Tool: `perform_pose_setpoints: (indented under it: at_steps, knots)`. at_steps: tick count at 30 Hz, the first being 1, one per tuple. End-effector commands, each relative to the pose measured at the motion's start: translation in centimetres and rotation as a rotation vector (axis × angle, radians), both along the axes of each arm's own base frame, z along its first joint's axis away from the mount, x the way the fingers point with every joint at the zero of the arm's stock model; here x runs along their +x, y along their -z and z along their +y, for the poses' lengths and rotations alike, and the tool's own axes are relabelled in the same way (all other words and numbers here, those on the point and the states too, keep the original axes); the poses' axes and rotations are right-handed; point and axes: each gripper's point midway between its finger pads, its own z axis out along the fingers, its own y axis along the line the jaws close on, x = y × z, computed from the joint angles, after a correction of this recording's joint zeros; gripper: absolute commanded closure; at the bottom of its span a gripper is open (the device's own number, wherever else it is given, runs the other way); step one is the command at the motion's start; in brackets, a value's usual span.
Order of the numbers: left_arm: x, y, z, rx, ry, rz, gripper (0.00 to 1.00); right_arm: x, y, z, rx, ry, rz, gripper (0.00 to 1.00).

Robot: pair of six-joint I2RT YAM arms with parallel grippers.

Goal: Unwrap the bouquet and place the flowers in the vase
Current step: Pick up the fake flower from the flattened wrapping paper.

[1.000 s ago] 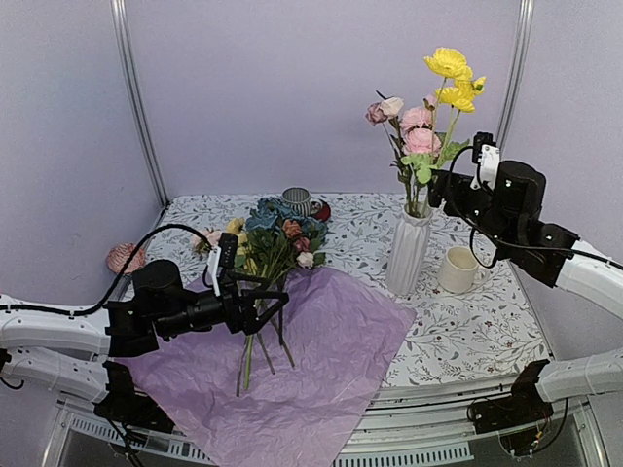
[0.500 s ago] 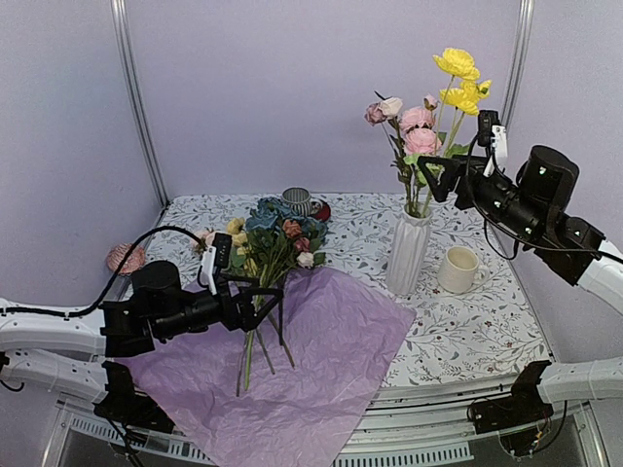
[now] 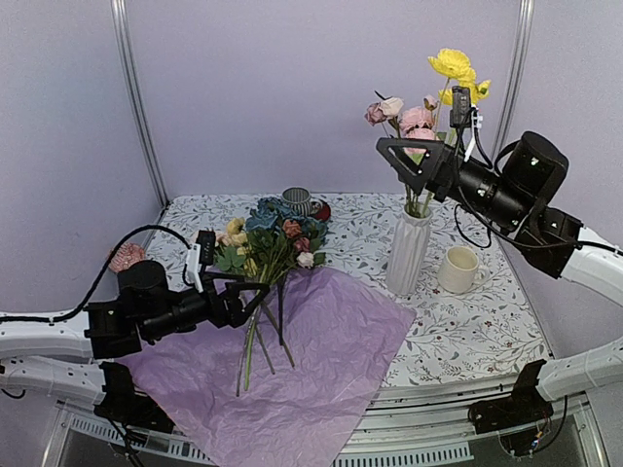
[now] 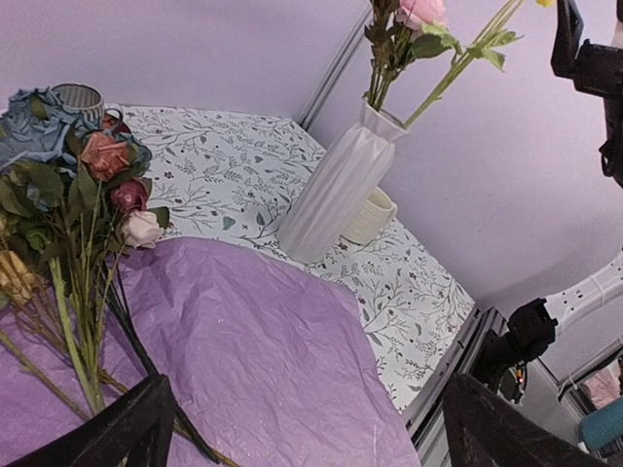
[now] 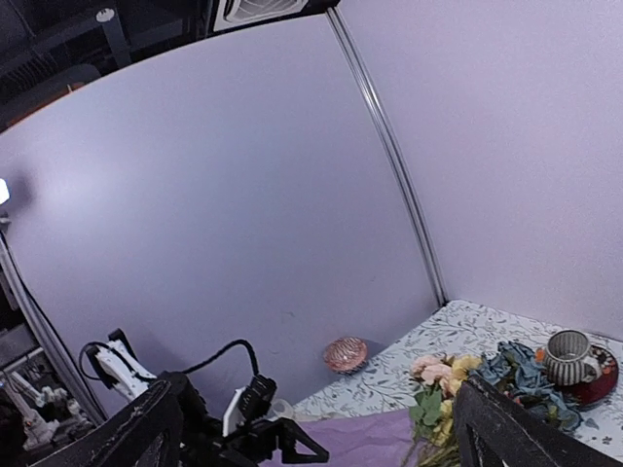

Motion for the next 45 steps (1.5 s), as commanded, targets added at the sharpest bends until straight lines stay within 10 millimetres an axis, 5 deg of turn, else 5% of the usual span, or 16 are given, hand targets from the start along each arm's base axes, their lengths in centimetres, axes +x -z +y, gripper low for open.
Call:
perform_pose_setpoints:
  at_steps: [1,10,30,37,45]
  knots:
    - [0.3,0.6,1.9,0.058,-0.063,0.008,0.02,-1.6,-5.1,-1.1,0.225,-0.097,0.087,0.01]
    - [1.1,-1.8,4.7,0.088,-0.157,-0.035,0.02,-2.8,-6.1,-2.5,0.324,-0.136,0.148,0.01]
    - [0.8,-1.0,5.4,0.06,-0.168,-0.017,0.02,-2.8,-5.2,-2.7,0.302,-0.121,0.141,0.01]
    - [1.6,0.6,5.1,0.104,-0.192,0.055,0.02,0.1,-1.3,-2.4,0.159,0.019,0.175,0.01]
    - [1.4,2.9,4.5,0.173,-0.167,0.126,0.02,1.6,10.7,3.0,-0.16,-0.091,0.338,0.01]
